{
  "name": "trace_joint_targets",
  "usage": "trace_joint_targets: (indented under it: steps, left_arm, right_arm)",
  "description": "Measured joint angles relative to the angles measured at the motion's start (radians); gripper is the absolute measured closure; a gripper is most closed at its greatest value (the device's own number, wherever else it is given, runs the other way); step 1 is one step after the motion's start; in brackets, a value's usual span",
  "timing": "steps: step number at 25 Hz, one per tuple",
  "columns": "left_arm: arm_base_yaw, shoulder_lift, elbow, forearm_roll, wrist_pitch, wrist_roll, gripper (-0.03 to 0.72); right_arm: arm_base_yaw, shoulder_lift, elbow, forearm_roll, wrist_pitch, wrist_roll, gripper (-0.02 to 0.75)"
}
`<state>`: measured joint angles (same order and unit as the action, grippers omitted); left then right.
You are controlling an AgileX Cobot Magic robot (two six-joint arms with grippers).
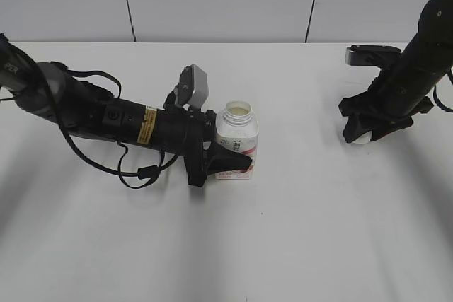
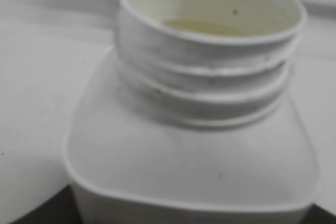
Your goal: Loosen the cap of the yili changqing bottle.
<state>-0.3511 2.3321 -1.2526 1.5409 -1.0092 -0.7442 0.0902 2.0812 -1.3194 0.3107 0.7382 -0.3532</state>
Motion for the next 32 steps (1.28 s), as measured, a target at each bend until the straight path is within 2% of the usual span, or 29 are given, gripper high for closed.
trace_joint_targets:
  steps: [10, 17, 29, 32]
  left_arm:
    - [0.000, 0.000, 0.000, 0.000, 0.000, 0.000, 0.300]
    - [0.000, 0.000, 0.000, 0.002, -0.005, 0.000, 0.300]
    - [0.000, 0.000, 0.000, 0.003, -0.007, -0.004, 0.300]
    - [0.000, 0.000, 0.000, -0.006, -0.007, -0.006, 0.270]
  right_arm:
    - [0.000, 0.000, 0.000, -0.003, -0.003, 0.003, 0.348]
    - [0.000, 0.000, 0.000, -0.003, -0.003, 0.018, 0.257]
    - [0.000, 0.000, -0.017, -0.002, 0.022, 0.025, 0.248]
    - [0.000, 0.000, -0.020, -0.002, 0.024, 0.025, 0.247]
